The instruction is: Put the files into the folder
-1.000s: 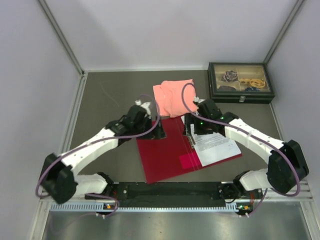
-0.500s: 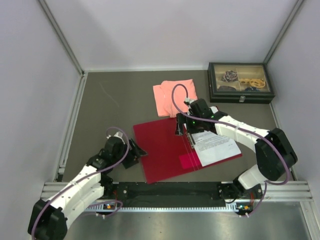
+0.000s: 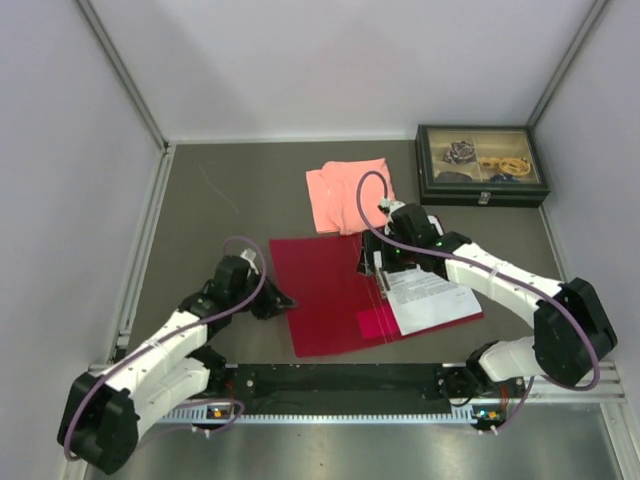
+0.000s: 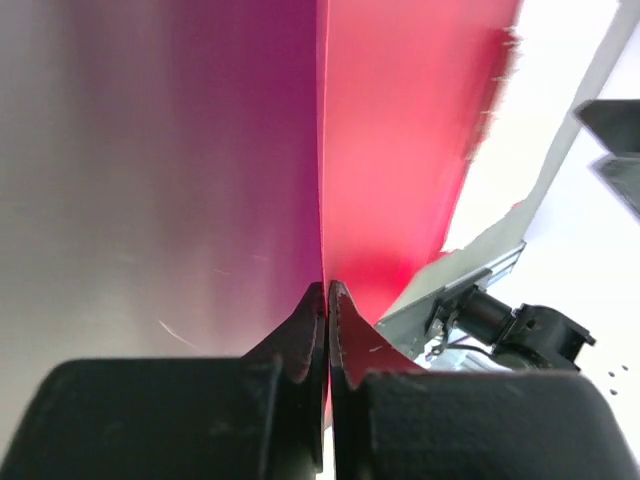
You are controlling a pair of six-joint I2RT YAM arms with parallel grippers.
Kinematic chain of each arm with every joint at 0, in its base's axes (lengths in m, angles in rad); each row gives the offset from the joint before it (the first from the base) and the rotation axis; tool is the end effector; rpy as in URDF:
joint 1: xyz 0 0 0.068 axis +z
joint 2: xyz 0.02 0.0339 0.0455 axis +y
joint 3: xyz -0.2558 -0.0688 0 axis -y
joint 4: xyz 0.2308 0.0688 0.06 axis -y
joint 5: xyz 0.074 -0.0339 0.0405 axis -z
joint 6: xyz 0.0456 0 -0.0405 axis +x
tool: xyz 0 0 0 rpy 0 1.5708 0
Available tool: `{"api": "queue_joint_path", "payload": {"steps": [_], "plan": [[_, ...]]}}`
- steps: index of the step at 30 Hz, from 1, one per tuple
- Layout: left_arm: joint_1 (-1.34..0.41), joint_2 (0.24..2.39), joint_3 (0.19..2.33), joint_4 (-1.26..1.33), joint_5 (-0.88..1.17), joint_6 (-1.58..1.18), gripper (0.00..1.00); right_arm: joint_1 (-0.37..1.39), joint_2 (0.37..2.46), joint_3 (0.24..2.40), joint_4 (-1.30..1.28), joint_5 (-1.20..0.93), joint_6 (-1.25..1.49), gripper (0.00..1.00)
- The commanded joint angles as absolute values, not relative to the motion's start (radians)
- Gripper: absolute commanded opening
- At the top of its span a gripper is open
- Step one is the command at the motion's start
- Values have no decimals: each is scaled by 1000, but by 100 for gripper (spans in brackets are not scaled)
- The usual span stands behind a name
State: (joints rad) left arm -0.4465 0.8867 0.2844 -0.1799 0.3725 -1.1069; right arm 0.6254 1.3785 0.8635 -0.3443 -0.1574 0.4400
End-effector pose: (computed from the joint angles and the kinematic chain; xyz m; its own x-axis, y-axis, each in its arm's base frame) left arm 0.1418 -0.0863 0.1483 -0.8524 -0.5154 -0.0880 -0.2844 0.5982 -0.7492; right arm 0.2222 0.1693 0.2130 -0.8372 -0.0856 -0.5402 -0.3366 0.8591 0.3855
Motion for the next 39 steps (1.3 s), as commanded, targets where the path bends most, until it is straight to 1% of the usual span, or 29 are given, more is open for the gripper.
{"api": "queue_joint_path", "payload": {"steps": [1, 2, 3, 4, 5, 6, 7, 10, 14, 17, 20, 24, 28, 34, 39], "plan": [[-443, 773, 523, -555, 179, -962, 0, 629, 1283, 847, -360, -94, 426, 90], [-443, 762, 611, -643, 122, -954, 0, 629, 1275, 838, -364, -87, 425, 90], [-443, 752, 659, -787, 71, -945, 0, 627, 1258, 833, -368, -75, 425, 90], [-442, 738, 705, -864, -28, -927, 0, 629, 1252, 828, -371, -69, 425, 90], [-442, 735, 794, -923, -70, -923, 0, 629, 1247, 824, -376, -63, 425, 90], [-442, 729, 830, -1019, -105, -925, 0, 630, 1244, 822, -379, -52, 425, 90], [-440, 716, 865, -1049, -168, -925, 0, 629, 1240, 821, -379, -51, 428, 90], [-442, 698, 984, -1132, -231, -945, 0, 629, 1238, 815, -373, -58, 433, 90], [-440, 721, 1077, -1181, -301, -945, 0, 629, 1243, 813, -368, -69, 437, 90], [-442, 771, 1109, -1141, -270, -865, 0, 627, 1243, 802, -367, -60, 430, 90], [-442, 833, 1149, -1161, -276, -813, 0, 629, 1258, 795, -360, -52, 425, 90], [-442, 847, 1252, -1268, -466, -807, 0, 629, 1287, 789, -342, -66, 431, 90], [-442, 850, 1311, -1312, -586, -761, 0, 627, 1327, 793, -310, -106, 443, 90], [-442, 856, 1295, -1318, -685, -724, 0, 629, 1351, 825, -314, -121, 439, 90], [-440, 877, 1272, -1276, -704, -689, 0, 629, 1358, 824, -321, -110, 428, 90]]}}
